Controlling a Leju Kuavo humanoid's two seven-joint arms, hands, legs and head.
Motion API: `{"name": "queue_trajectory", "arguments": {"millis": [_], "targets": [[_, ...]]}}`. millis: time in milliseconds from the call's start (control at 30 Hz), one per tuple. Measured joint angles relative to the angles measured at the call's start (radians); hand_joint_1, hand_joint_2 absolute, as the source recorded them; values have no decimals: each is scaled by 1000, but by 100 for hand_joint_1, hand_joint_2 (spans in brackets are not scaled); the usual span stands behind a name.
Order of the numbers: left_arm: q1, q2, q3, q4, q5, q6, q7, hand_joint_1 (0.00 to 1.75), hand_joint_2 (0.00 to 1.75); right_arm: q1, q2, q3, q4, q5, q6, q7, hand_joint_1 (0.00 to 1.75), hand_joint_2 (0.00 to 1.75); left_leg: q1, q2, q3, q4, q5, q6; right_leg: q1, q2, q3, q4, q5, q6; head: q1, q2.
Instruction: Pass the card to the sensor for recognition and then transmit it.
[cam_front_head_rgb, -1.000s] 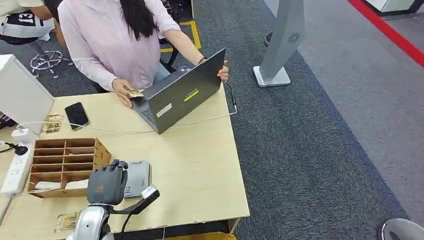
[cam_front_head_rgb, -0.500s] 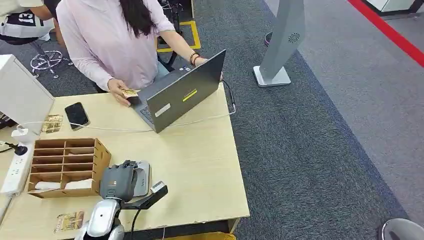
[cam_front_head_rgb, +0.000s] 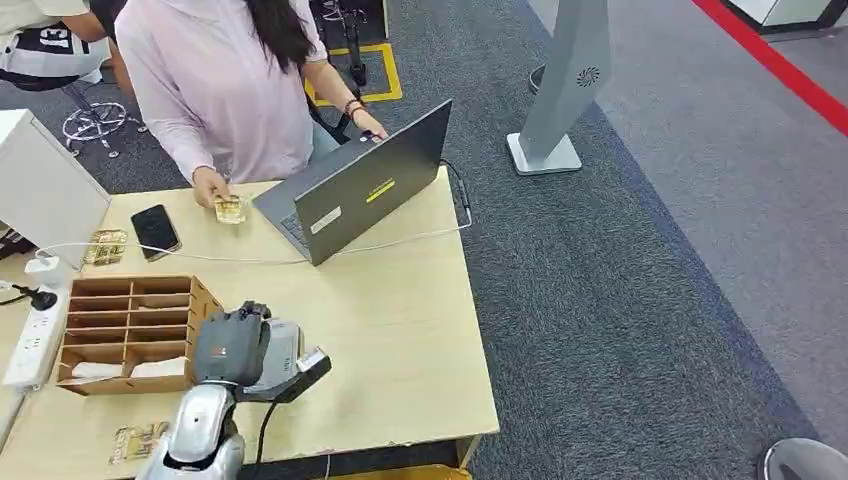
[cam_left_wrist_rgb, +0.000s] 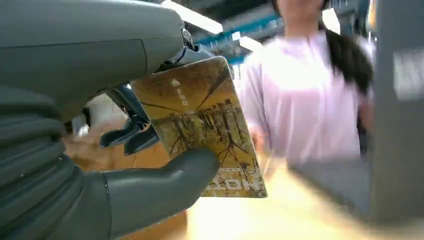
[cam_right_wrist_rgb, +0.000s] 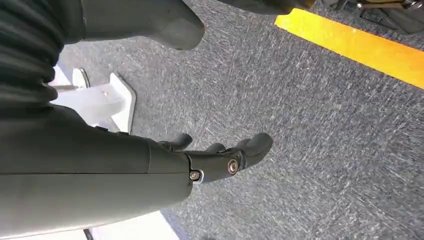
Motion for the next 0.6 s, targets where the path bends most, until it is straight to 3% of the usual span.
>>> {"name": "queue_trajectory", "arguments": {"millis": [167,333,600], "targets": [[-131,99,98,-38,11,9,-62,175,175,0,0,0,0,25,7,-4,0,175,1,0,0,0,1,-1,0,0,-1,2,0,0,-1,0],[-221,154,141,-26,-3,27,-52,175,175,-3,0,0,0,47,17,-8,0,175,1,-1,-2,0,2,-2,1,0,-3,2,0,-1,0,0],[-518,240,149,203,-4,24,-12,175,175,-7,-1,0,0,80,30,-10,0,175,1,0,-2,0,3,-2,1,1,-4,2,2,-3,-1,0]]}}
